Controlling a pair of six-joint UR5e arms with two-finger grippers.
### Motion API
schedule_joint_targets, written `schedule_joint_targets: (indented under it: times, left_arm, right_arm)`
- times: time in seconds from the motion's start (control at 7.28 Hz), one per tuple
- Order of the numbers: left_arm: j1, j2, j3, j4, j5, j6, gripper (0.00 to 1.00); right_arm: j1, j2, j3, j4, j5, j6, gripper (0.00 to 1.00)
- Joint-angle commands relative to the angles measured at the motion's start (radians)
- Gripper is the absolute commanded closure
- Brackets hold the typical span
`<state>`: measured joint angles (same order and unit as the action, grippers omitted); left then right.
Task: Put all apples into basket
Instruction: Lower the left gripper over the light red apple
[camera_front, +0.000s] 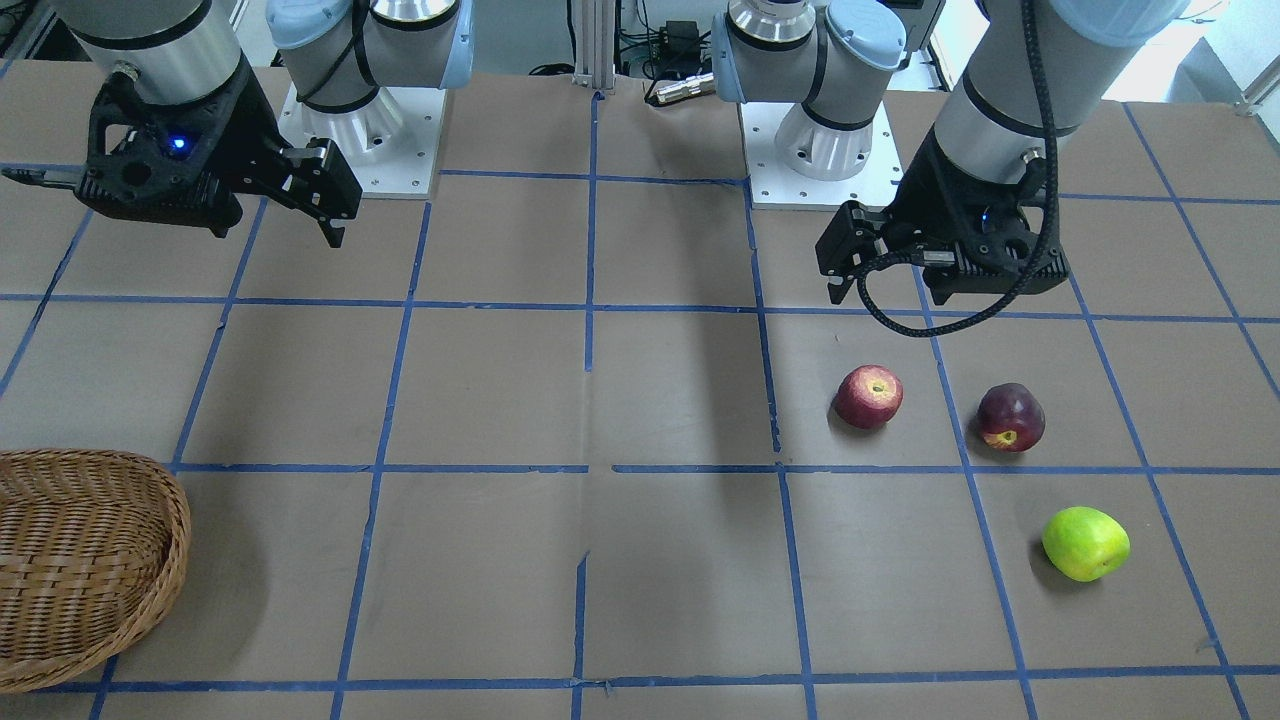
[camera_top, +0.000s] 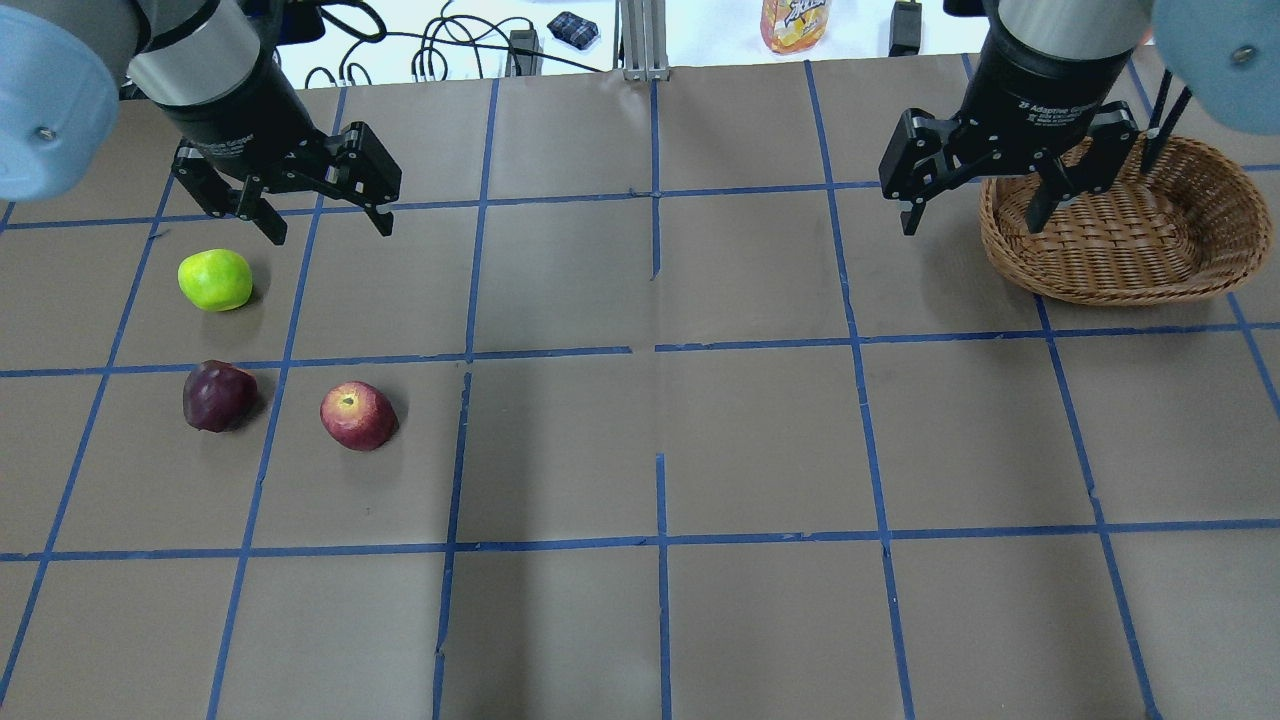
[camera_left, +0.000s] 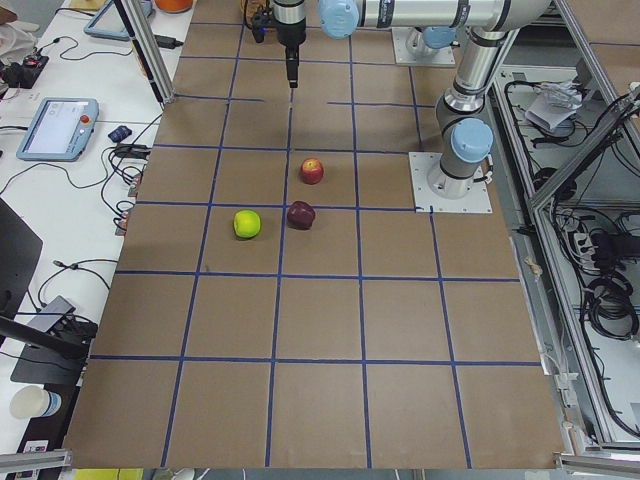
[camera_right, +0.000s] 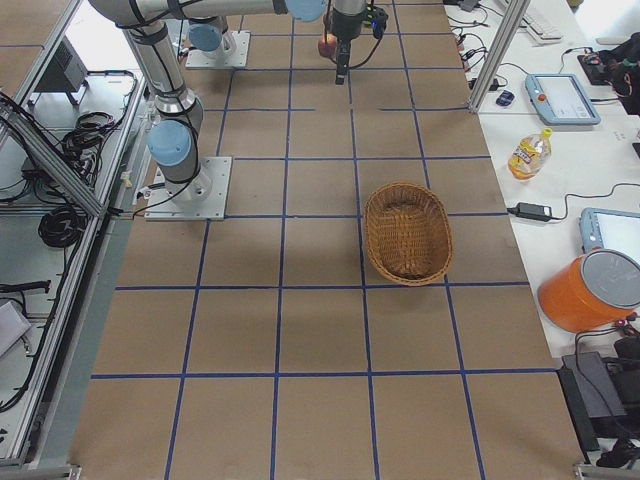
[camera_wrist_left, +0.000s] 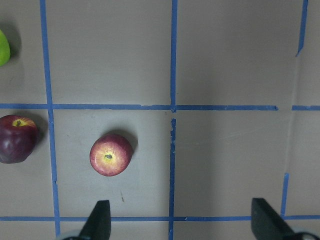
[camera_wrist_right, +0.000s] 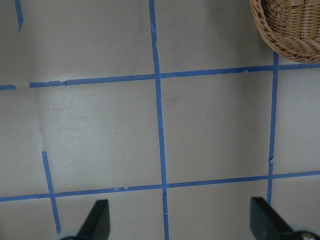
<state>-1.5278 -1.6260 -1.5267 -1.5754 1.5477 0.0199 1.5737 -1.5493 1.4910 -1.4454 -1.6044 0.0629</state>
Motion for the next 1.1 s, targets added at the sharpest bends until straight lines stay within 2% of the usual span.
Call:
schedule_joint_targets:
  times: [0.0, 0.55, 0.69, 0.96]
  left_arm:
    - [0.0, -0.021, 0.011, 0.003, -0.001, 0.0, 0.0]
    - [0.002, -0.011, -0.015, -0.015, -0.001, 0.008, 0.0]
    - [0.017, -0.014, -0.076, -0.002, -0.007, 0.017, 0.0]
    - [0.089, -0.052, -0.208, 0.136, -0.006, 0.061, 0.0]
  right_arm:
    - [0.0, 0.0, 0.0, -0.001, 0.0, 0.0, 0.0]
    - [0.002, -0.002, 0.009, 0.0, 0.001, 0.001, 0.0]
    - [0.002, -0.002, 0.009, -0.001, 0.001, 0.003, 0.0]
    - [0.003, -0.003, 0.009, 0.0, 0.001, 0.001, 0.0]
